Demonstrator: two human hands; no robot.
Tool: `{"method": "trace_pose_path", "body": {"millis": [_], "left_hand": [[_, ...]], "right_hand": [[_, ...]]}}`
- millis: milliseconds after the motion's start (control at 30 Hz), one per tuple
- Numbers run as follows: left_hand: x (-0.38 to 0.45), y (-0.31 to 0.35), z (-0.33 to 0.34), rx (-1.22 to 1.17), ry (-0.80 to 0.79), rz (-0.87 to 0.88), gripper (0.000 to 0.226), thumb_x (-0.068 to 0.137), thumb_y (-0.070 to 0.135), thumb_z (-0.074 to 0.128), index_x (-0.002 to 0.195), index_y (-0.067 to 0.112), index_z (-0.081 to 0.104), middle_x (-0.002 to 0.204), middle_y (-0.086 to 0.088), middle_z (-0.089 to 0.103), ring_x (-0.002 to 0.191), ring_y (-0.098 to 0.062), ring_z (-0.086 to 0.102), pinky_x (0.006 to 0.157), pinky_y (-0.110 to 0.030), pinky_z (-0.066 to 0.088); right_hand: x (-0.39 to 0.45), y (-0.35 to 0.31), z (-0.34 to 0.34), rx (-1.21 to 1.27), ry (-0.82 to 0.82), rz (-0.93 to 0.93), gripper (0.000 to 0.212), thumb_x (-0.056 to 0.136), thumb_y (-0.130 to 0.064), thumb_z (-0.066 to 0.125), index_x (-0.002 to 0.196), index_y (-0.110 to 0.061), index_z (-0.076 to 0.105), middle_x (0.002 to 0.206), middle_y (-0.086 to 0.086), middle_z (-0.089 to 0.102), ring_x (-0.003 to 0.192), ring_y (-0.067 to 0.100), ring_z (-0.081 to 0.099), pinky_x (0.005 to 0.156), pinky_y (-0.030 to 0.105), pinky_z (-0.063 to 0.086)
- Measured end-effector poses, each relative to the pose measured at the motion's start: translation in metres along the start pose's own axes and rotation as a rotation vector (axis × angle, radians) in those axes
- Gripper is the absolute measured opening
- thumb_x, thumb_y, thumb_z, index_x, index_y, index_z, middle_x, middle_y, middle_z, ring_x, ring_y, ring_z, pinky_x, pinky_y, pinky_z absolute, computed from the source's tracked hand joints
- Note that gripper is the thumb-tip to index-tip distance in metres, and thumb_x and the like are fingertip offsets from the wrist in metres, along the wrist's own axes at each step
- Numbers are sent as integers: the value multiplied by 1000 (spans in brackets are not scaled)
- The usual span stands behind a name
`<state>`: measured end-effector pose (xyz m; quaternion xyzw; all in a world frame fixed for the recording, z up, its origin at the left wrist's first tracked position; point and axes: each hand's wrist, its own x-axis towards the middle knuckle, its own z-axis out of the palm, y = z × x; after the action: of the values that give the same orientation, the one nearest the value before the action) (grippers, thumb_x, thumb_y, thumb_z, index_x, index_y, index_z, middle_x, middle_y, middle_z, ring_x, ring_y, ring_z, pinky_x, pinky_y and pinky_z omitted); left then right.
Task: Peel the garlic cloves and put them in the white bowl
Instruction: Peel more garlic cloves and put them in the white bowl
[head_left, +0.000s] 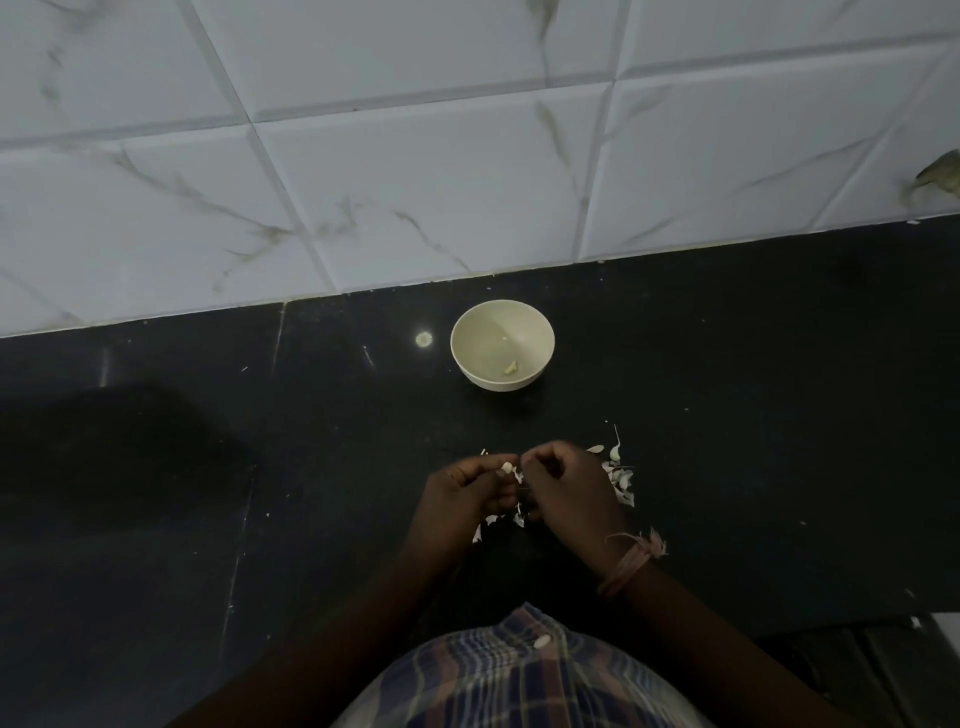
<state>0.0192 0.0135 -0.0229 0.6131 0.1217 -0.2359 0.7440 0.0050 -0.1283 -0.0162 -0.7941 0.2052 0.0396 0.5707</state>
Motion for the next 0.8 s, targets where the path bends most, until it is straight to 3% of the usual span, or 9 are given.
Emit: {"method": "trace_pose_path", "body": {"millis": [133, 333, 433, 567, 800], "left_hand": [[-2, 4, -2, 89, 25, 55, 18, 98, 5, 63, 104, 9, 80, 96, -16, 78, 82, -22, 74, 75, -29, 57], [-5, 11, 2, 228, 55, 129, 16, 96, 2, 66, 100, 9, 80, 80, -6, 79, 70, -11, 73, 63, -18, 54], [-1, 13, 1, 143, 97, 100, 12, 93, 2, 70, 100, 6, 77, 86, -12, 79, 75, -19, 75, 65, -24, 58], [3, 15, 2, -85, 93, 34, 12, 89, -7, 68, 99, -1, 71, 84, -15, 76, 66, -15, 72, 60, -23, 57], [5, 10, 3, -156, 41, -10, 8, 90, -5, 67, 92, 1, 71, 86, -15, 74, 73, -19, 70, 70, -25, 59]], "right_hand": [[-1, 3, -2, -20, 5, -111, 10, 93, -14, 69, 94, -20, 78, 87, -10, 75, 83, 0, 69, 80, 28, 58], [-2, 0, -4, 5, -27, -151, 10, 91, -14, 71, 91, -21, 77, 85, -8, 75, 79, 5, 71, 79, 33, 60], [-2, -1, -5, 13, -34, -155, 8, 91, -17, 71, 89, -23, 76, 82, -7, 75, 76, 7, 72, 77, 36, 61], [-3, -3, -3, 79, -38, -107, 10, 91, -14, 70, 88, -21, 76, 77, -2, 76, 71, 14, 73, 73, 39, 62], [-1, -4, -5, 60, -54, -100, 8, 89, -16, 70, 84, -20, 74, 71, 1, 73, 64, 14, 68, 62, 29, 57]]}}
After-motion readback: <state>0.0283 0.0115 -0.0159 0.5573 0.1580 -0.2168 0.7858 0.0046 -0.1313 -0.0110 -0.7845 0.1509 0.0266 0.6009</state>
